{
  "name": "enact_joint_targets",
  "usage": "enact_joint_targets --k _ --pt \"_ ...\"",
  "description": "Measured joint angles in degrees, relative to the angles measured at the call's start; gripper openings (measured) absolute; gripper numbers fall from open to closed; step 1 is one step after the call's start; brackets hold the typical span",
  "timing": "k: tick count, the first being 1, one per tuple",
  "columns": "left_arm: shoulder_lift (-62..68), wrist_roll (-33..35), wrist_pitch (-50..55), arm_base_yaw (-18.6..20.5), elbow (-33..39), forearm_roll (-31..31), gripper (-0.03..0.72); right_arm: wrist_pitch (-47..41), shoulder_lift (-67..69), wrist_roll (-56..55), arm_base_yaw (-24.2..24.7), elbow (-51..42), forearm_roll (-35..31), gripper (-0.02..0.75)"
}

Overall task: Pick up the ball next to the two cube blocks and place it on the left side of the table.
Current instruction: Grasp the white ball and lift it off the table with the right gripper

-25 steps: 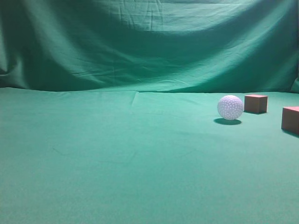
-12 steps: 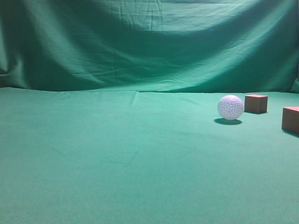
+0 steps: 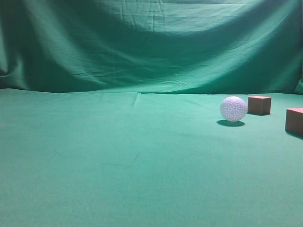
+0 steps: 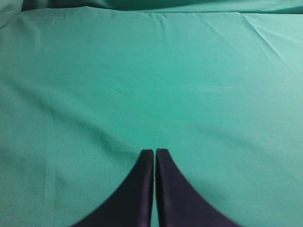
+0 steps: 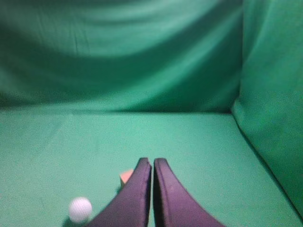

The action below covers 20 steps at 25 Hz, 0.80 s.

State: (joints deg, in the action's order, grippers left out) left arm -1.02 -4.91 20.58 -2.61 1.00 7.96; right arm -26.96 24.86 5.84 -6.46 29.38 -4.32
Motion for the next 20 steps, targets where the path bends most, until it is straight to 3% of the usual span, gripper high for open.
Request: enact_joint_targets --k 6,13,16,20 --pt "0.0 0.0 0.0 0.0 0.0 0.0 0.000 -9.9 16.5 3.5 0.0 6.4 -5.5 0.000" --pt "0.0 0.0 0.0 0.0 0.0 0.0 0.000 -18.9 31.8 15.0 -0.4 13.4 -19.2 0.000" --pt "0.0 0.0 0.0 0.0 0.0 0.0 0.000 -20.0 37.4 16.4 -3.9 17.4 -18.8 0.000" --pt "0.0 0.0 0.0 0.0 0.0 0.0 0.000 -19.2 43.7 17.9 -12.3 21.2 -14.6 0.000"
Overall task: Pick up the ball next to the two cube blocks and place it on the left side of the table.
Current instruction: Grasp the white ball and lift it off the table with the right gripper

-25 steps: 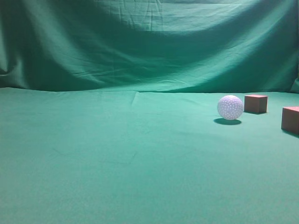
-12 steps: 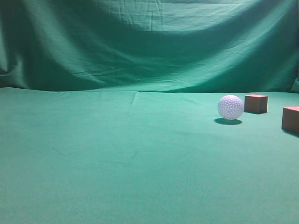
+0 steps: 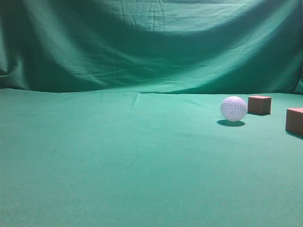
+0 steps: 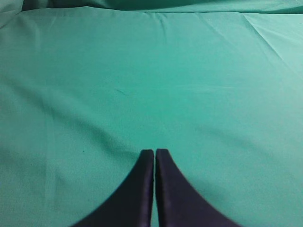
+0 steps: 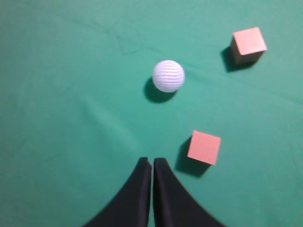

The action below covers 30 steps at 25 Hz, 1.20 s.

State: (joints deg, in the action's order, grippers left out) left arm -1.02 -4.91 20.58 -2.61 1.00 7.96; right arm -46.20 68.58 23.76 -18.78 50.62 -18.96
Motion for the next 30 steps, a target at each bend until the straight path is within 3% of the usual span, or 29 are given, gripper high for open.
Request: enact_joint_targets --k 3,7,8,9,17,19,26,27,30 --pt "0.0 0.0 0.0 0.0 0.0 0.0 0.000 3.5 5.1 0.0 -3.5 1.6 2.0 0.000" --pt "0.0 0.0 0.0 0.0 0.0 0.0 0.000 9.1 12.3 0.3 -4.0 3.6 2.1 0.000" --pt "0.0 0.0 0.0 0.0 0.0 0.0 0.000 10.3 14.2 0.8 -4.0 4.2 2.1 0.048" --pt "0.0 0.0 0.0 0.0 0.0 0.0 0.000 11.1 16.1 1.2 -4.0 4.9 2.1 0.048" --pt "0.0 0.0 0.0 0.0 0.0 0.0 0.000 15.6 27.4 2.9 -4.0 10.1 2.1 0.538" --pt "0.0 0.0 0.0 0.0 0.0 0.0 0.000 17.2 29.3 2.9 -4.0 10.4 2.1 0.599" --pt "0.0 0.0 0.0 0.0 0.0 0.0 0.000 22.5 35.0 2.9 -4.0 10.4 2.1 0.589" --pt "0.0 0.0 0.0 0.0 0.0 0.0 0.000 22.9 35.8 2.9 -4.0 10.4 2.1 0.535" --pt "0.0 0.0 0.0 0.0 0.0 0.0 0.000 23.5 37.6 2.9 -4.0 10.4 2.1 0.538"
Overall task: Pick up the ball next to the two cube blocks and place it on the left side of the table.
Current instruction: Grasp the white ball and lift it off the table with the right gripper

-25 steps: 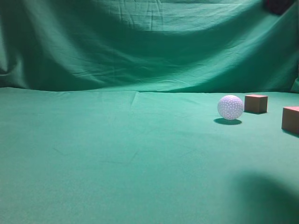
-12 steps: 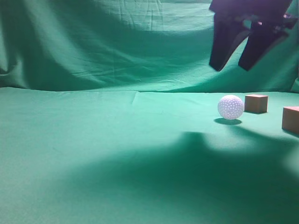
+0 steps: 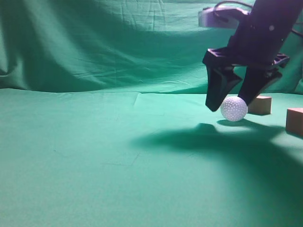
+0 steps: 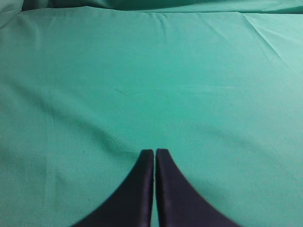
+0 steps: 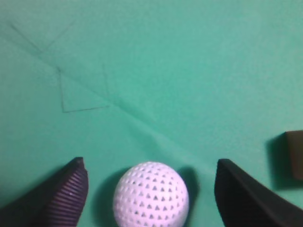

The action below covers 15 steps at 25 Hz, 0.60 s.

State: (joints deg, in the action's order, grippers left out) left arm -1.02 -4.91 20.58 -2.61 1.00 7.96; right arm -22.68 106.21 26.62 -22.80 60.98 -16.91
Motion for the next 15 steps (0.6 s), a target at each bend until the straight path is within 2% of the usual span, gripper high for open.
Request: enact_joint_targets --k 3,7,12,15 --pt "0.0 0.0 0.0 0.0 0.0 0.0 0.000 0.1 0.9 0.0 0.0 0.0 0.0 0.538" --pt "0.0 0.0 0.0 0.0 0.0 0.0 0.000 0.2 1.1 0.0 0.0 0.1 0.0 0.314" --pt "0.0 0.0 0.0 0.0 0.0 0.0 0.000 -3.3 0.2 0.1 0.0 3.5 -1.2 0.312" --pt "0.0 0.0 0.0 0.0 0.0 0.0 0.000 -6.0 -0.7 0.1 -0.1 9.1 -7.3 0.312"
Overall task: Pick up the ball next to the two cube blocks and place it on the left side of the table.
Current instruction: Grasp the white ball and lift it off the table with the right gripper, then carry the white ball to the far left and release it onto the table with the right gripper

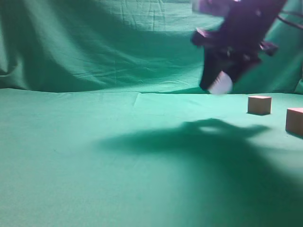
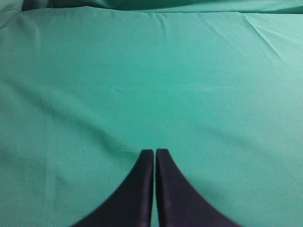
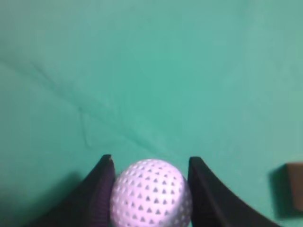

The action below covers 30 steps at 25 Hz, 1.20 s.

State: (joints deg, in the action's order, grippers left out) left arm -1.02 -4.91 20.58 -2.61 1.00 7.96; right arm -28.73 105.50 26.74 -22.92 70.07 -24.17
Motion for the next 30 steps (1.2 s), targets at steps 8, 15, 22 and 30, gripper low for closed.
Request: enact_joint_targets --k 8,15,22,30 --pt "0.0 0.0 0.0 0.0 0.0 0.0 0.000 1.3 5.4 9.6 -11.0 17.4 -18.7 0.312" --pt "0.0 0.0 0.0 0.0 0.0 0.0 0.000 5.7 24.7 13.2 -22.6 39.5 -20.6 0.312" --pt "0.0 0.0 0.0 0.0 0.0 0.0 0.000 11.6 42.0 18.3 -27.8 56.5 -20.9 0.312" --pt "0.0 0.0 0.0 0.0 0.0 0.0 0.000 15.1 47.5 21.8 -29.3 59.6 -21.2 0.312"
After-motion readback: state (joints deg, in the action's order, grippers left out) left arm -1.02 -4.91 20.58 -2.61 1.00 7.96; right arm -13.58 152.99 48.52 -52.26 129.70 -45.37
